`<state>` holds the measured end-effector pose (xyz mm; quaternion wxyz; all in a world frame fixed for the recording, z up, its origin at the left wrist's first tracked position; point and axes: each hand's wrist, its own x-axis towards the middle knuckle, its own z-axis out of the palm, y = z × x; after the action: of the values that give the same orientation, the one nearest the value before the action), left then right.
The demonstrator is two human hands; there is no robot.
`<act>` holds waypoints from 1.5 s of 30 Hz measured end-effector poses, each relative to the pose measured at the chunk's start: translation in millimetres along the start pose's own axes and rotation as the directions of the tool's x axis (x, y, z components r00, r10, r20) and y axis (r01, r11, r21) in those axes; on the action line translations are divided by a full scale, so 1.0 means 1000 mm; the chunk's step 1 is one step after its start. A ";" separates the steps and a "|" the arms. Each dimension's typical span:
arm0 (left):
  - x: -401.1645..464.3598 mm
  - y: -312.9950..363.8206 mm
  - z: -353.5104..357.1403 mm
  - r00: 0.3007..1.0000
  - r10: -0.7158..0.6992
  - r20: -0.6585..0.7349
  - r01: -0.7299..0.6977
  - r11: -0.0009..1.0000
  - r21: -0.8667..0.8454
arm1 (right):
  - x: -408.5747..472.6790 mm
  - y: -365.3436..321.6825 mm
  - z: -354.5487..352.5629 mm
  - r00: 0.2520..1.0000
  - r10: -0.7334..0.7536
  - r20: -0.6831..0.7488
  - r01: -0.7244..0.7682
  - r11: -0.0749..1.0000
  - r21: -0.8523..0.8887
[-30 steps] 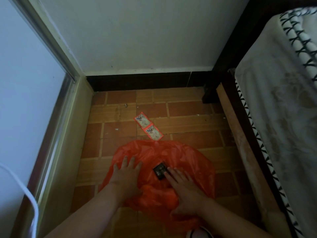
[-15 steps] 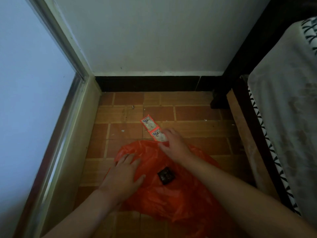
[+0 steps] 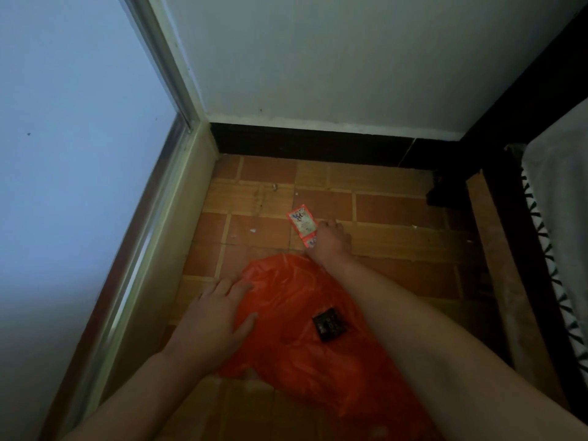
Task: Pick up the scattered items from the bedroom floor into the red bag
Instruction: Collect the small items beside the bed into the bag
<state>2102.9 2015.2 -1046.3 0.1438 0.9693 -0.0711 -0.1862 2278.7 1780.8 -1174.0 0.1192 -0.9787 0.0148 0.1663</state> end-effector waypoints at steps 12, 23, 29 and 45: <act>0.005 0.000 -0.006 0.999 -0.027 -0.040 0.026 0.999 -0.022 | -0.006 0.002 -0.004 0.977 0.185 -0.101 -0.122 0.887 0.446; 0.047 0.050 0.001 0.977 0.065 -0.201 -0.075 0.996 -0.043 | -0.094 0.027 -0.068 0.987 0.096 -0.127 0.043 0.610 0.791; 0.059 0.084 0.014 0.969 0.147 -0.198 -0.159 0.986 -0.046 | -0.152 0.054 -0.058 0.998 0.064 -0.009 -0.031 0.592 0.806; 0.060 0.103 0.043 0.924 0.345 -0.164 -0.345 0.938 0.033 | -0.187 0.073 -0.052 0.964 -0.113 -0.239 0.230 0.808 0.542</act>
<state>2133.2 1895.2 -1073.6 0.1779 0.9541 -0.2285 -0.0760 2114.2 1695.2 -1081.5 0.4160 -0.9081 -0.0139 0.0460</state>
